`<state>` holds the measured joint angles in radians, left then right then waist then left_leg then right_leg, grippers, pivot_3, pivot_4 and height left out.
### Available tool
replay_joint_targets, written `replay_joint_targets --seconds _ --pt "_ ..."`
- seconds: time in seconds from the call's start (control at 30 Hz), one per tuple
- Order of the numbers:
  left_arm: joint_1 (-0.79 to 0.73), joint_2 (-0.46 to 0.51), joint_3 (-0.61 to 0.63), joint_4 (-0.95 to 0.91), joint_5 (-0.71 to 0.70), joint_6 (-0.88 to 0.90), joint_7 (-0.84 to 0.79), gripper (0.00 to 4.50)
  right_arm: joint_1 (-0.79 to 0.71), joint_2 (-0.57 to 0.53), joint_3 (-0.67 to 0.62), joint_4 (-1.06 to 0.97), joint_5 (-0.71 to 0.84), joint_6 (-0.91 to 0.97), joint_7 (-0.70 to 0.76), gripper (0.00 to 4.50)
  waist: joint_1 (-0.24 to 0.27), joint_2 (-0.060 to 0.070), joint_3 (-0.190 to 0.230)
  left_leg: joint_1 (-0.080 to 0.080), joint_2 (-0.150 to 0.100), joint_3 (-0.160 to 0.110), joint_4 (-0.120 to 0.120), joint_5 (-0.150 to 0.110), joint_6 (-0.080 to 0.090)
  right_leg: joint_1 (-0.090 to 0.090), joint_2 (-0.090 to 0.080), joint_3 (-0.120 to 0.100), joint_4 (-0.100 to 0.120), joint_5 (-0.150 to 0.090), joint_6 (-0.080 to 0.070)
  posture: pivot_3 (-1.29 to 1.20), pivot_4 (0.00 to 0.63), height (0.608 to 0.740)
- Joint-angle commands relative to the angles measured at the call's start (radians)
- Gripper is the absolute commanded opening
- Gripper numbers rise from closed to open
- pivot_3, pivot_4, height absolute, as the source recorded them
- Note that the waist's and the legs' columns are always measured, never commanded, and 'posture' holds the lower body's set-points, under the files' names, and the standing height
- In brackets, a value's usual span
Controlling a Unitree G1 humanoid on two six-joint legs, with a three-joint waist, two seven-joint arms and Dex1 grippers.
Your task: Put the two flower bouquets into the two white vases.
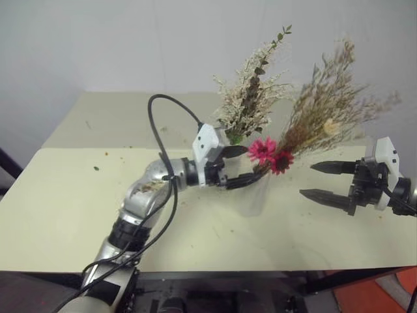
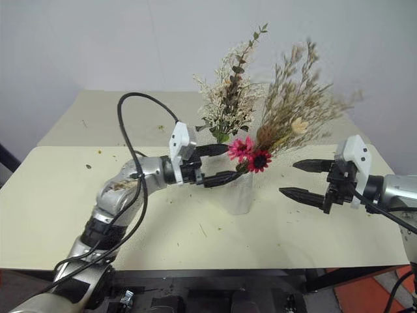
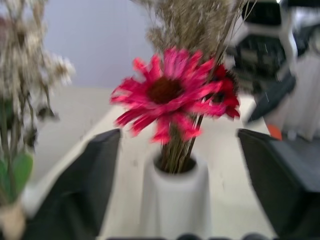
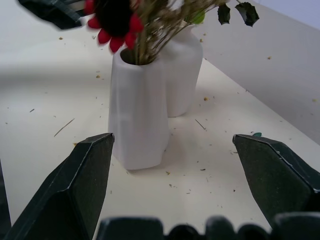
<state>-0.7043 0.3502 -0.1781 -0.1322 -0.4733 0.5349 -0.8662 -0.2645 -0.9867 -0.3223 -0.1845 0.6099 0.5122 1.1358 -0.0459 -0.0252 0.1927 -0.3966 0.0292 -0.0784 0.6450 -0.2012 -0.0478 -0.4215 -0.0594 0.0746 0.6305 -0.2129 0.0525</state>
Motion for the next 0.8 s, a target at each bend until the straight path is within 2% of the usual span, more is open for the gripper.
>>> replay_joint_targets --seconds 0.03,0.23,0.47,0.6,0.8 --pt "0.037 0.074 0.082 -0.104 -0.05 0.046 -0.017 4.28 -0.031 -0.01 -0.002 0.002 -0.001 -0.019 0.01 4.5 0.0 0.0 0.0 0.0 0.0 0.0 0.0 0.0 0.0 0.0 0.0 0.0 0.0 0.0 0.0 0.0 0.15 0.74" --pt "0.123 0.222 0.216 -0.208 -0.121 0.088 -0.036 4.28 -0.088 -0.007 0.044 0.055 -0.024 -0.033 0.032 4.5 0.002 0.0 0.0 0.0 0.0 0.0 0.0 0.0 0.0 0.0 0.0 0.0 0.0 0.0 0.0 0.0 0.15 0.74" --pt "0.236 0.364 0.344 -0.194 -0.05 0.001 -0.021 4.28 -0.154 -0.008 0.1 0.134 -0.061 -0.067 0.073 4.5 0.002 0.0 0.0 0.001 0.001 0.001 0.0 0.0 0.0 0.0 0.0 0.0 0.0 0.0 0.0 0.0 0.15 0.74" --pt "0.351 0.449 0.478 -0.232 -0.084 0.042 -0.026 4.28 -0.183 0.001 0.127 0.171 -0.084 -0.09 0.084 4.5 -0.003 0.0 0.0 0.0 0.001 0.001 0.0 0.0 0.0 -0.001 0.0 0.0 0.0 0.0 0.0 0.0 0.15 0.74" --pt "0.517 0.505 0.602 -0.328 -0.139 0.07 -0.04 4.28 -0.214 0.016 0.149 0.21 -0.113 -0.119 0.092 4.5 0.002 0.0 0.0 0.001 0.002 0.001 -0.001 -0.001 0.001 -0.001 0.001 0.0 0.0 -0.001 -0.001 0.0 0.15 0.74"
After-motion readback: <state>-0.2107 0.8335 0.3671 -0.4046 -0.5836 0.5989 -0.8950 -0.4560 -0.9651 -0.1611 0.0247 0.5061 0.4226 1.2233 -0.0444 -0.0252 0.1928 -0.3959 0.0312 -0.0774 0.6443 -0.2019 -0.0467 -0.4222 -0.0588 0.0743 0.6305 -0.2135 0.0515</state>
